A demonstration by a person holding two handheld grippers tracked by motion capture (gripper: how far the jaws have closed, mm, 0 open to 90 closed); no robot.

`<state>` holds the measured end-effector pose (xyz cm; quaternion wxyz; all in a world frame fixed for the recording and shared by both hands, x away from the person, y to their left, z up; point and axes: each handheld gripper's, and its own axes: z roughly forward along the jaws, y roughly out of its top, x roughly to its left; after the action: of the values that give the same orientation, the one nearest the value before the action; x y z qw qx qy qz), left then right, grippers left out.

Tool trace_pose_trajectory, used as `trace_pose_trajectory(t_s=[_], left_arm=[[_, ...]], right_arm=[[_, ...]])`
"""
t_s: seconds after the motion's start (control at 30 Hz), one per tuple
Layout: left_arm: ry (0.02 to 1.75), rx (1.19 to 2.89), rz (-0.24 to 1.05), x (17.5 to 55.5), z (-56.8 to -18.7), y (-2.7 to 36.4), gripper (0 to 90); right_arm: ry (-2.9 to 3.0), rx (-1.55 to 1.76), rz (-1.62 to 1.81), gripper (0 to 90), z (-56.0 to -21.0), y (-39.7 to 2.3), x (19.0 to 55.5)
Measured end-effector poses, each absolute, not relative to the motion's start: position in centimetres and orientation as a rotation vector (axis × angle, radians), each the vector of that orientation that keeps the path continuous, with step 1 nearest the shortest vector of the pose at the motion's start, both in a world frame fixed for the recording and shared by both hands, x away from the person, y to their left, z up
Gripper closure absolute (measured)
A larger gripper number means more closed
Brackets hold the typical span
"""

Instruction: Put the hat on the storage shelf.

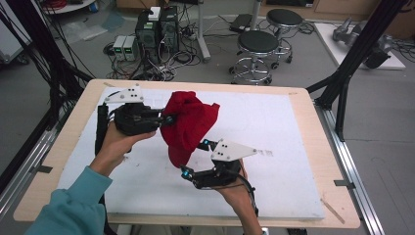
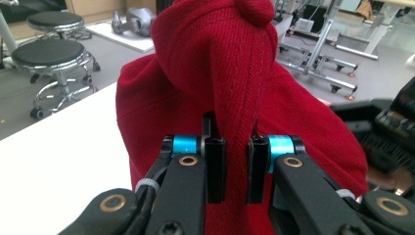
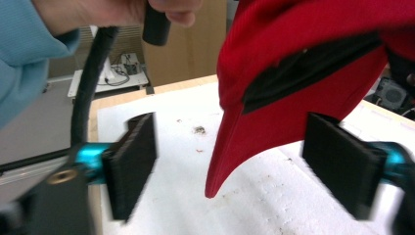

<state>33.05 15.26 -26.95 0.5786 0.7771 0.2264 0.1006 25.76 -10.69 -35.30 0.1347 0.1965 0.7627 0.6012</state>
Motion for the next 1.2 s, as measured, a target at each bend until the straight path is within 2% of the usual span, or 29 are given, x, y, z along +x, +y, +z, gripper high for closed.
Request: trace_pose_trajectory(t_s=[0.03, 0.07, 0.1, 0.2, 0.23, 0.5, 0.6, 0.8, 0.93, 1.0, 1.07, 1.1, 1.13, 1.17, 1.2], left_arm=[[0.526, 1.817, 0.238, 33.03, -26.86, 15.18, 83.0], [0.527, 1.816, 0.24, 33.01, -26.8, 15.09, 83.0], [0.528, 1.811, 0.238, 32.97, -26.78, 14.99, 83.0], [0.527, 1.811, 0.237, 32.99, -26.84, 14.81, 83.0], [0.527, 1.814, 0.238, 32.98, -26.86, 14.75, 83.0], [0.517, 1.821, 0.25, 33.01, -26.97, 14.61, 82.8], [0.516, 1.823, 0.257, 32.98, -27.04, 14.59, 82.8], [0.521, 1.818, 0.252, 33.1, -27.34, 14.77, 82.3], [0.509, 1.837, 0.264, 33.08, -27.5, 14.68, 78.1], [0.514, 1.829, 0.246, 33.12, -27.52, 14.71, 72.4], [0.522, 1.816, 0.224, 33.21, -27.54, 14.74, 59.1], [0.558, 1.813, 0.224, 33.27, -27.54, 14.63, 47.4], [0.577, 1.814, 0.228, 33.32, -27.56, 14.55, 29.2], [0.583, 1.809, 0.239, 33.33, -27.59, 14.57, 18.6], [0.571, 1.797, 0.247, 33.34, -27.63, 14.73, 16.0]], right_arm=[[2.207, 0.572, 1.736, 27.9, -35.37, -10.63, 25.83], [2.209, 0.597, 1.726, 37.0, -35.45, -10.55, 25.95], [2.209, 0.597, 1.726, 37.0, -35.45, -10.55, 25.95], [2.202, 0.63, 1.715, 50.4, -35.44, -10.36, 26.08], [2.202, 0.63, 1.715, 50.4, -35.44, -10.36, 26.08], [2.236, 0.683, 1.725, 78.9, -35.53, -10.02, 26.32], [2.244, 0.728, 1.711, 82.6, -35.61, -9.98, 26.41], [2.23, 0.749, 1.713, 84.3, -35.87, -10.15, 26.55], [2.228, 0.747, 1.685, 84.6, -36.03, -10.0, 26.48], [2.223, 0.74, 1.678, 84.7, -36.1, -10.0, 26.43], [2.222, 0.744, 1.687, 84.8, -36.15, -10.03, 26.43], [2.223, 0.742, 1.689, 84.8, -36.18, -10.01, 26.44], [2.221, 0.739, 1.683, 84.8, -36.2, -9.97, 26.41], [2.219, 0.742, 1.682, 84.8, -36.21, -9.94, 26.36], [2.214, 0.743, 1.683, 84.8, -36.22, -9.94, 26.35]])
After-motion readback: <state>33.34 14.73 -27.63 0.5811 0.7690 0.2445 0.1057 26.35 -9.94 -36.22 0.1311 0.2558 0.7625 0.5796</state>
